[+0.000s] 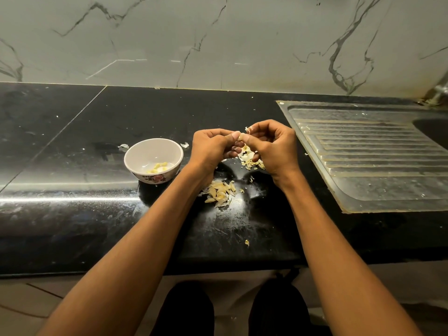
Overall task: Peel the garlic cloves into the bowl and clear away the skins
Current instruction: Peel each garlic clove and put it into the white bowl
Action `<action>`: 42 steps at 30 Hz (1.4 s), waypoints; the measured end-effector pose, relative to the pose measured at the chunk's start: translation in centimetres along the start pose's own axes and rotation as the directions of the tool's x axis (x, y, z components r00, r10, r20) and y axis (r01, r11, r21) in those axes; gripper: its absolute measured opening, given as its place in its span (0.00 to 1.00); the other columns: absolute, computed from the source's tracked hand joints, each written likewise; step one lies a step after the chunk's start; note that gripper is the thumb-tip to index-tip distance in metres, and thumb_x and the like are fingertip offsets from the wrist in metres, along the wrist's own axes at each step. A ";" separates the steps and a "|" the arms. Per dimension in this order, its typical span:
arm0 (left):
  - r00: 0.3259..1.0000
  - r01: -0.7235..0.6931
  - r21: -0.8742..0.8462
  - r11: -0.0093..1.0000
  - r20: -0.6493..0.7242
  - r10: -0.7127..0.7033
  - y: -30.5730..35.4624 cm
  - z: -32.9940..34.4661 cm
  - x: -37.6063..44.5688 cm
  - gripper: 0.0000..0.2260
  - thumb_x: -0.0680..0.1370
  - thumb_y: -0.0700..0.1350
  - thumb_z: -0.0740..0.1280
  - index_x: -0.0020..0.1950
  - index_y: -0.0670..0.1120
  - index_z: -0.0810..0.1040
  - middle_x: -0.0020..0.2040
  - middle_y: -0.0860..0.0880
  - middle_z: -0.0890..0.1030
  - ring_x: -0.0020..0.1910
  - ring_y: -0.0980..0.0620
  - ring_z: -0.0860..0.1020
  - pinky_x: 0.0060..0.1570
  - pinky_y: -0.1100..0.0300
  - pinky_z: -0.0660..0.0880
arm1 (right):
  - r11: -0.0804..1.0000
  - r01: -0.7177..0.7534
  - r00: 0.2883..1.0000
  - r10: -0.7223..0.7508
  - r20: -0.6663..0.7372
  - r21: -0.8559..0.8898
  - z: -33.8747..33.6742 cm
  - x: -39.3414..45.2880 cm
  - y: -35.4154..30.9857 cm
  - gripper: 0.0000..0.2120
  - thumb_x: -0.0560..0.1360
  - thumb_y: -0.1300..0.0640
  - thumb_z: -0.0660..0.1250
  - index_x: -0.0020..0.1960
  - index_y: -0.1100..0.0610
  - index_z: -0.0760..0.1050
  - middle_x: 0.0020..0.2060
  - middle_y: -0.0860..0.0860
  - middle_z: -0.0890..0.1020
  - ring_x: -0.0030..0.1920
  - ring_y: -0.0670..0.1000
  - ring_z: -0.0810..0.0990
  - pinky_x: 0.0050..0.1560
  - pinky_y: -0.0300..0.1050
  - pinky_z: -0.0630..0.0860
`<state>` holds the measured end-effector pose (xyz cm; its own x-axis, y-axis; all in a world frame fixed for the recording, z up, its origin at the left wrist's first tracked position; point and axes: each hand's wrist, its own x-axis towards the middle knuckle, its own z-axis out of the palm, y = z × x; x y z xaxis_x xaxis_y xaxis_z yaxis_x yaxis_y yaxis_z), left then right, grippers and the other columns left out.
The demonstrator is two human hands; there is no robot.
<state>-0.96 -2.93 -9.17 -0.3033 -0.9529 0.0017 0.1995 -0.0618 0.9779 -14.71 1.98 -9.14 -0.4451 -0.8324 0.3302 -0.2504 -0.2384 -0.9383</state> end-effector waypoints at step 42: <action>0.982 0.187 -0.044 0.981 0.007 -0.187 0.2 0.7 -0.2 0.06 0.80 0.33 0.65 0.46 0.38 0.81 0.27 0.51 0.75 0.23 0.59 0.70 0.19 0.70 0.60 | 0.871 0.297 0.954 -0.252 0.164 -0.391 1.2 -0.3 0.9 0.07 0.79 0.60 0.67 0.43 0.57 0.73 0.37 0.47 0.76 0.39 0.52 0.74 0.40 0.57 0.76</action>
<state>-1.51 -2.52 -8.79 -0.3417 -0.9225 -0.1795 0.1806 -0.2518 0.9508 -13.73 1.42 -10.23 -0.2207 -0.8158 0.5346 -0.6865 -0.2595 -0.6792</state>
